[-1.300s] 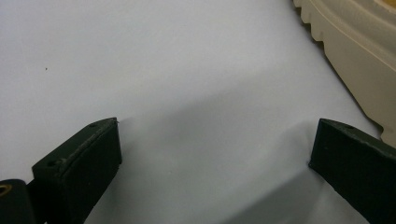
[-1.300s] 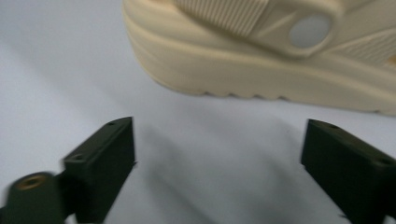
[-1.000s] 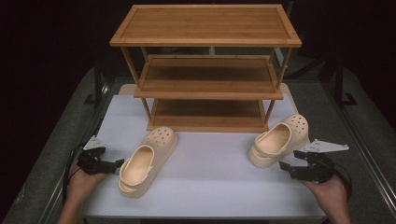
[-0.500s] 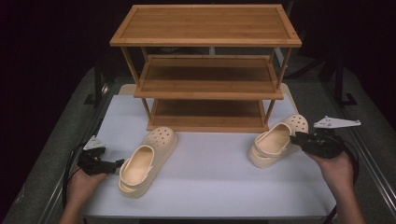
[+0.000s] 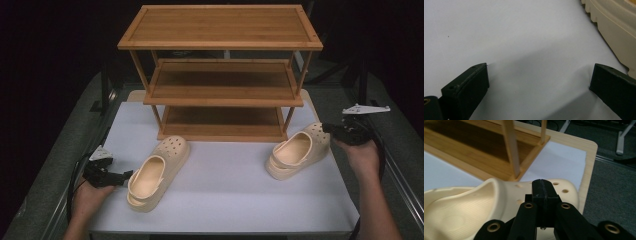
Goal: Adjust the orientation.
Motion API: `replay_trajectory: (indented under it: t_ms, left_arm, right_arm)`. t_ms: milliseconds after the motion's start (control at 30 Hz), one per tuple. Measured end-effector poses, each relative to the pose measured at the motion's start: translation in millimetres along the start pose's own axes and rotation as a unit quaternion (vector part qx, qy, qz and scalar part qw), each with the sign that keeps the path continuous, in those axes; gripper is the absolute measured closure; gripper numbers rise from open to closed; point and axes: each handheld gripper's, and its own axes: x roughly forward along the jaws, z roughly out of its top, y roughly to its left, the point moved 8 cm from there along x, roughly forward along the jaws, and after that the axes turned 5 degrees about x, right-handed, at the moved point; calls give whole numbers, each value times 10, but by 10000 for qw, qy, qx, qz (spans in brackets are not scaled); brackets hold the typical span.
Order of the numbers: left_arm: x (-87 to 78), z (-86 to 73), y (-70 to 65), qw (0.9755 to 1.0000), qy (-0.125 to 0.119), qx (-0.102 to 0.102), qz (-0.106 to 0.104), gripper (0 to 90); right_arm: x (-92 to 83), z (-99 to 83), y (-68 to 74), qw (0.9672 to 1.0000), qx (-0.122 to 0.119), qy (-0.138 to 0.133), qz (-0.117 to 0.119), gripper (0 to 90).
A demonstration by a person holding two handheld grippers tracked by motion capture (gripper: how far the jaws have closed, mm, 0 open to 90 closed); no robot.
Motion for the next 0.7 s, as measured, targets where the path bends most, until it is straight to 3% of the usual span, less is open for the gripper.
replay_trajectory:
  t_ms: [300, 533, 700]
  left_arm:
    - [0, 0, 0, 10000, 0, 0, 0, 12]
    - [1, 0, 1, 10000, 1, -1, -2, 12]
    - [1, -1, 2, 10000, 5, 3, -5, 12]
  right_arm:
    - [278, 169, -244, 9998, 102, 108, -126, 861]
    - [442, 178, -393, 9994, 216, 230, -165, 899]
    - [546, 93, -576, 9980, 428, 349, -304, 899]
